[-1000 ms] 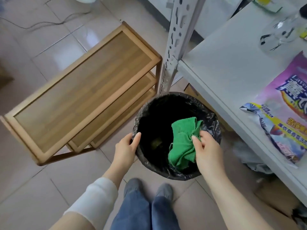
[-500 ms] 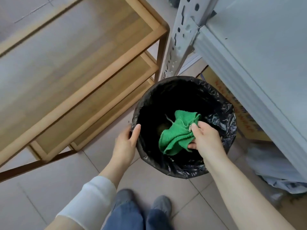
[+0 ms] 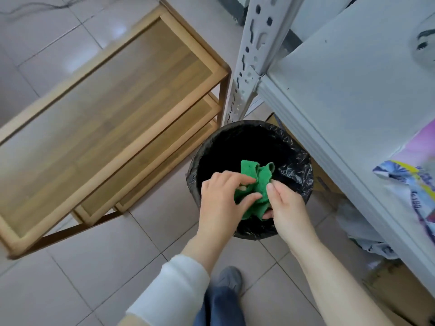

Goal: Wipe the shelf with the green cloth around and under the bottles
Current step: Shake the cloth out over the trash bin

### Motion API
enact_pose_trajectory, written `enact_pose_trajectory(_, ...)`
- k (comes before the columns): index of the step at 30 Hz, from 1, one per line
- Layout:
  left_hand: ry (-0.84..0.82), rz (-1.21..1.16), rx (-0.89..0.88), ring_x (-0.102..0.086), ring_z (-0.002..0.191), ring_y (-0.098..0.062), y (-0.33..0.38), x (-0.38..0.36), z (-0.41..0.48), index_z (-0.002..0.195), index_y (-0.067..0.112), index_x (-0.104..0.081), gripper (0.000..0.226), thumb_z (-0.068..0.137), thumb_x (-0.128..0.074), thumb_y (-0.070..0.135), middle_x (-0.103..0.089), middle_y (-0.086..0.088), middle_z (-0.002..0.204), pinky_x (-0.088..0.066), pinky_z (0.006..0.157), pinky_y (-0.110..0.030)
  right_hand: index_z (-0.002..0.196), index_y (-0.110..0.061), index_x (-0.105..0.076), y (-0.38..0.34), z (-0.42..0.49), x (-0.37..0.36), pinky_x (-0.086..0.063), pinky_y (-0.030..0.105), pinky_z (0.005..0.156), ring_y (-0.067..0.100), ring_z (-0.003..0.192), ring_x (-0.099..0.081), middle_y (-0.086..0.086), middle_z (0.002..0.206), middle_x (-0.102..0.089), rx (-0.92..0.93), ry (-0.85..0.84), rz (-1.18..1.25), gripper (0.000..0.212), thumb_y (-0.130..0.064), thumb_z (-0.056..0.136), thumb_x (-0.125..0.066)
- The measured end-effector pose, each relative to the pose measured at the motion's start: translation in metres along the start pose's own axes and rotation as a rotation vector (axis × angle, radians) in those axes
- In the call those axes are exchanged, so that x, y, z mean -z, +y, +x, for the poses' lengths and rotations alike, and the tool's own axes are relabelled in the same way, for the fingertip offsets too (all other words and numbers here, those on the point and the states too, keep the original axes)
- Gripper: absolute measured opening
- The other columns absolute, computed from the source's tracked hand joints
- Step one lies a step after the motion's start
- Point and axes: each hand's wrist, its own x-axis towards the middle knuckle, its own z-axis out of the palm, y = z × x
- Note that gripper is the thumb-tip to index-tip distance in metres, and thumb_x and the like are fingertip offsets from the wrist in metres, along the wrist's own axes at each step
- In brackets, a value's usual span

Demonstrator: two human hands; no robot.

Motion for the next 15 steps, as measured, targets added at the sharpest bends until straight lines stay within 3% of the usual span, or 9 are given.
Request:
enact_pose_trajectory(2, -0.024, -0.105, 0.099, -0.052, 0.08, -0.005, 0.002, 0.004, 0.003, 0.077, 0.026, -0.06, 0.007, 0.079, -0.066, 0.028, -0.057, 0.017, 0.076, -0.037, 0.078, -0.02, 0.1, -0.023, -0.057, -0.005, -0.01, 0.007, -0.045, 0.01, 0.052, 0.018, 0.062, -0.056, 0.005, 0.086, -0.064, 0.004, 0.007, 0.003, 0.027, -0.019, 0.098, -0.031)
enact_pose_trajectory(3, -0.023, -0.18, 0.171, -0.052, 0.077, -0.003, 0.002, 0.009, 0.003, 0.074, 0.026, -0.056, 0.012, 0.081, -0.065, 0.022, -0.056, 0.016, 0.074, -0.038, 0.074, -0.015, 0.1, -0.024, -0.057, -0.007, -0.015, 0.012, -0.05, 0.016, 0.059, 0.021, 0.067, -0.058, 0.006, 0.089, -0.065, -0.002, 0.024, 0.023, 0.026, -0.019, 0.099, -0.031)
enact_pose_trajectory(5, 0.026, -0.284, 0.305, -0.053, 0.076, -0.001, 0.003, 0.02, 0.003, 0.073, 0.026, -0.053, 0.017, 0.085, -0.061, 0.019, -0.056, 0.013, 0.075, -0.039, 0.069, -0.01, 0.094, -0.028, -0.058, -0.009, -0.023, 0.02, -0.054, 0.034, 0.073, 0.024, 0.081, -0.062, 0.007, 0.096, -0.065, -0.041, 0.074, 0.114, 0.028, -0.021, 0.099, -0.031)
enact_pose_trajectory(7, 0.09, -0.302, 0.383, -0.052, 0.074, 0.0, 0.004, 0.031, 0.001, 0.073, 0.027, -0.051, 0.018, 0.087, -0.058, 0.018, -0.056, 0.012, 0.077, -0.039, 0.067, -0.008, 0.09, -0.029, -0.057, -0.009, -0.029, 0.03, -0.052, 0.035, 0.08, 0.019, 0.09, -0.061, 0.004, 0.1, -0.064, -0.092, 0.129, 0.201, 0.028, -0.025, 0.099, -0.032)
enact_pose_trajectory(9, 0.139, -0.272, 0.392, -0.05, 0.075, -0.002, 0.003, 0.042, 0.0, 0.075, 0.025, -0.049, 0.017, 0.088, -0.056, 0.017, -0.053, 0.009, 0.08, -0.039, 0.067, -0.007, 0.099, -0.025, -0.059, -0.006, -0.033, 0.039, -0.049, 0.043, 0.089, 0.026, 0.102, -0.06, 0.009, 0.111, -0.064, -0.145, 0.2, 0.264, 0.026, -0.029, 0.098, -0.034)
enact_pose_trajectory(12, 0.207, -0.288, 0.408, -0.048, 0.073, -0.008, 0.01, 0.06, -0.001, 0.086, 0.015, -0.048, 0.007, 0.091, -0.051, 0.017, -0.051, 0.007, 0.079, -0.039, 0.066, -0.014, 0.105, -0.017, -0.059, -0.006, -0.037, 0.052, -0.044, 0.034, 0.086, 0.015, 0.093, -0.056, 0.015, 0.111, -0.063, -0.184, 0.294, 0.358, 0.026, -0.03, 0.097, -0.038)
enact_pose_trajectory(15, 0.244, -0.335, 0.406, -0.045, 0.069, -0.006, 0.019, 0.078, -0.003, 0.087, 0.015, -0.044, 0.007, 0.093, -0.047, 0.017, -0.046, 0.01, 0.075, -0.04, 0.067, -0.013, 0.11, -0.015, -0.059, -0.014, -0.048, 0.063, -0.044, 0.03, 0.09, 0.01, 0.095, -0.059, 0.0, 0.107, -0.064, -0.168, 0.288, 0.415, 0.022, -0.023, 0.096, -0.044)
